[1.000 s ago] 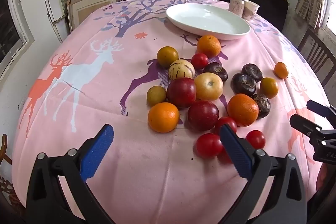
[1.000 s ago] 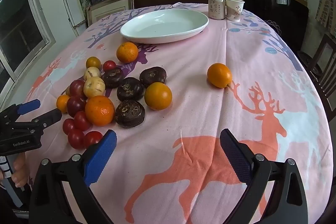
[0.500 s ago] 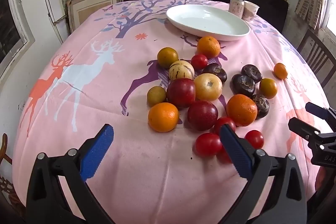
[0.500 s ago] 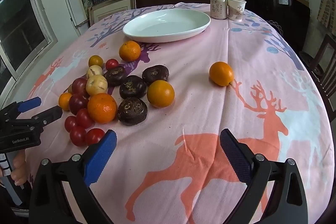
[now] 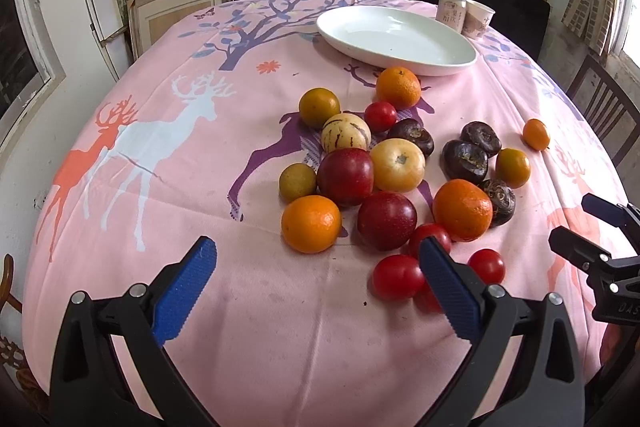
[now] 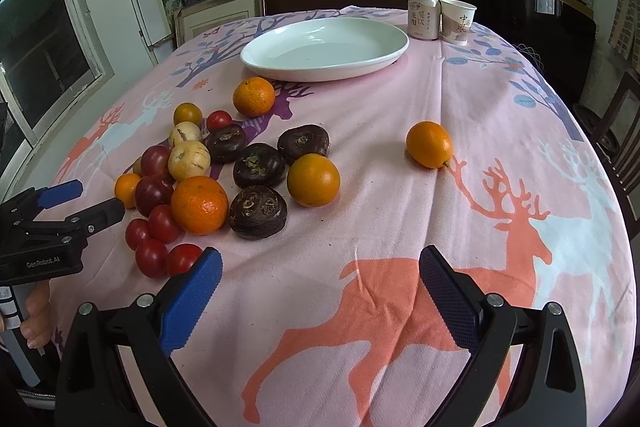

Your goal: Organize fruits

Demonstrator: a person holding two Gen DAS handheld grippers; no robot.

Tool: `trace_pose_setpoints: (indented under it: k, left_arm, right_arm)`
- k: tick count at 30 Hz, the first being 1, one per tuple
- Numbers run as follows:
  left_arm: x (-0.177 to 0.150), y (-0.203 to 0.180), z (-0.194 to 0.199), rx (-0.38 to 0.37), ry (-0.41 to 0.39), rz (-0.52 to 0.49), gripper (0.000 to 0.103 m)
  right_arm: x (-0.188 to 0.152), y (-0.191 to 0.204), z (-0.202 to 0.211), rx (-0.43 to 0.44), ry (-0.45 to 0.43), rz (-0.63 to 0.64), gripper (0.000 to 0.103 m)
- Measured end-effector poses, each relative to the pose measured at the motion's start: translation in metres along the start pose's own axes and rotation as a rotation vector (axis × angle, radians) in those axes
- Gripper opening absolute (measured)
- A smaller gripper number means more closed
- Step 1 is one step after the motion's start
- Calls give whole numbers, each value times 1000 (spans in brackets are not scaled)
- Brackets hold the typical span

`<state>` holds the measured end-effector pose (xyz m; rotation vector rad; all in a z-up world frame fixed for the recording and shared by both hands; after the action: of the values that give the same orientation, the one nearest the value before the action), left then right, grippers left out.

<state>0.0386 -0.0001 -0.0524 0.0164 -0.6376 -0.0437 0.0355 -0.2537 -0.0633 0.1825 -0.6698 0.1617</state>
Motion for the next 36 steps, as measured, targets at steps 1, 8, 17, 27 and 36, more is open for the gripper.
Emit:
trace_pose_setpoints:
  k: [1, 8, 17, 27, 36]
  left_arm:
    - [0, 0, 0, 0, 2, 0, 99]
    - [0, -3, -2, -1, 4, -1, 99]
    - [0, -3, -1, 0, 6, -1, 99]
    - [0, -3, -1, -1, 6, -1, 99]
    - [0, -3, -1, 0, 6, -1, 99]
  right_arm:
    - [0, 0, 0, 1, 1, 0, 100]
    - [-1, 0, -1, 10, 3, 2, 100]
    - [-1, 0, -1, 10, 3, 1, 99]
    - [-4, 4, -2, 16, 5, 1, 100]
    - [-4, 3, -2, 15, 6, -1, 100]
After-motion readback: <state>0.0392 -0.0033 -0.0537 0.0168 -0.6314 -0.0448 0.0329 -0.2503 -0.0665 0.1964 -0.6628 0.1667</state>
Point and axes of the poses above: each gripper's, at about its wrist camera, not at the fingertips, and z roughly against the way its jaws point, y to its left, x to its top, the point moved 7 cm from there along -z, roughly the way its jaws point, and after that the axes turned 1 degree about y, right-handed, at the moved point
